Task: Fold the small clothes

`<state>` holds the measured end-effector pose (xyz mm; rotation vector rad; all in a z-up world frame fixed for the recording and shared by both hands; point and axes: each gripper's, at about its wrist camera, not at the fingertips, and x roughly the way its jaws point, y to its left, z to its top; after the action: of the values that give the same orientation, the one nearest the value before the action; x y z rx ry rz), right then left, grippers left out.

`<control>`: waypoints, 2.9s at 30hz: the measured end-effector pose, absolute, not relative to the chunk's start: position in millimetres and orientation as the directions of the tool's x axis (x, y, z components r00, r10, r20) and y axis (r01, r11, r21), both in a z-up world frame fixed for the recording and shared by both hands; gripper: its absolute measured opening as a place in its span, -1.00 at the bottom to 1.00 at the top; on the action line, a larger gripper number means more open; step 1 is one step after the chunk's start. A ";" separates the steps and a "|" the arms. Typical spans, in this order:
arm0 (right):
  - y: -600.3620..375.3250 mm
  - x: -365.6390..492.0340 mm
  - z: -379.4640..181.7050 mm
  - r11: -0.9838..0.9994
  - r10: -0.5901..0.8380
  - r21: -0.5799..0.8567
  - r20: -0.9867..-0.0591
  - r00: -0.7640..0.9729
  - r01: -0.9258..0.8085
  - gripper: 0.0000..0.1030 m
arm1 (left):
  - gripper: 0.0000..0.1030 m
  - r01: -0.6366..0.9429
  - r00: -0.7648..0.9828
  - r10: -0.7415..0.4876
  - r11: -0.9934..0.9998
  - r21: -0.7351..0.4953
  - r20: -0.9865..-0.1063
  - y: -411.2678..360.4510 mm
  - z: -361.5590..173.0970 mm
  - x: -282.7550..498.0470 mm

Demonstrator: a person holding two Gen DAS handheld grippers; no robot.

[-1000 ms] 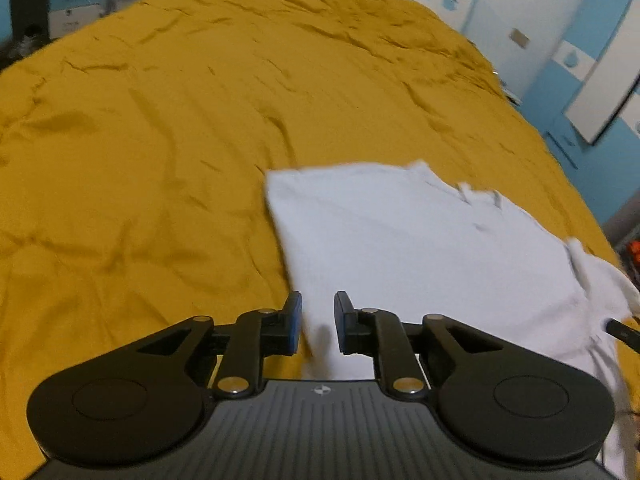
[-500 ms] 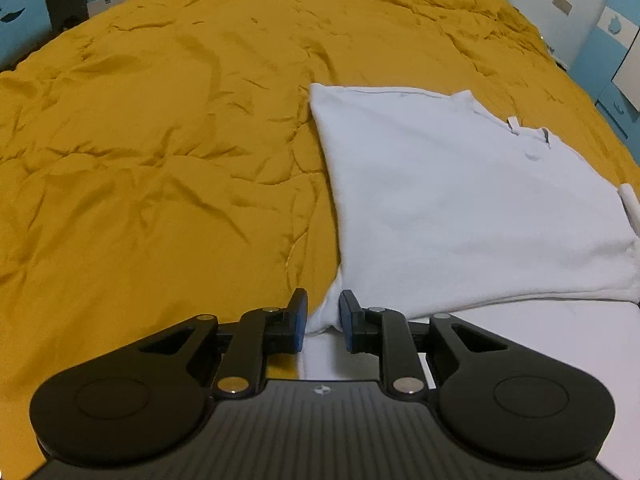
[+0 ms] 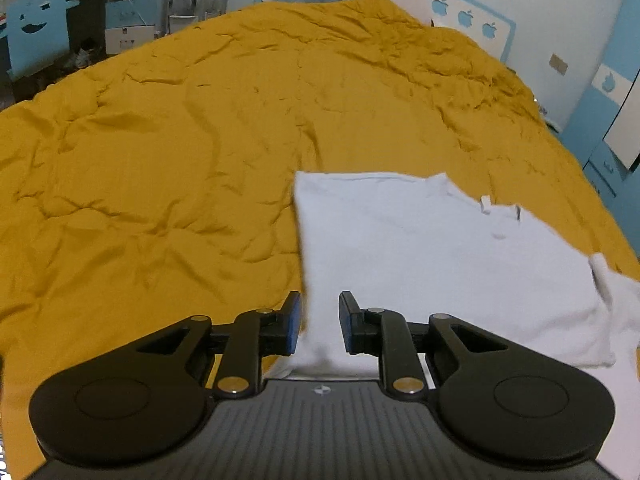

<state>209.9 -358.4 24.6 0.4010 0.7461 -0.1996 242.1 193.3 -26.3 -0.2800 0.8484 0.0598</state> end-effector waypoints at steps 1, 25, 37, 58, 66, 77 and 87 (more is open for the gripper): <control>-374.4 210.2 26.2 0.887 -0.050 0.301 -0.689 0.723 0.349 0.37 | -0.53 -0.169 0.661 -0.062 0.959 -0.229 -0.748 190.9 -26.4 244.5; -566.3 273.8 -58.7 0.496 -0.125 0.525 -0.746 0.654 0.692 -0.60 | -0.31 -0.173 0.589 -0.059 0.965 -0.197 -0.806 152.1 -57.2 289.7; -410.8 309.5 67.4 0.885 -0.027 0.373 -0.556 0.831 0.278 -0.84 | -0.31 -0.093 0.643 -0.112 0.971 -0.222 -0.758 151.9 -52.5 282.0; -74.7 264.0 -48.6 0.903 0.358 0.192 -0.832 0.425 -0.384 -0.53 | -0.13 -0.051 0.644 -0.320 0.888 -0.457 -0.695 180.6 -49.3 257.9; -110.5 244.1 -11.6 0.894 0.440 0.316 -0.760 0.479 -0.319 0.04 | 0.09 0.031 0.572 -0.554 0.752 -0.658 -0.605 150.6 -58.7 286.2; -192.9 244.0 -37.6 0.786 0.514 0.618 -0.670 0.537 0.020 0.07 | 0.09 0.083 0.580 -0.498 0.823 -0.562 -0.644 96.1 -47.4 299.3; -141.8 257.3 -29.1 0.697 0.604 0.716 -0.566 0.561 -0.029 -0.92 | 0.09 0.032 0.648 -0.447 0.825 -0.564 -0.617 142.6 -24.9 279.2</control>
<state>257.3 -141.8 -29.1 0.7189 0.9097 0.4133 279.2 142.6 -24.9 -0.5480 0.8296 -0.2880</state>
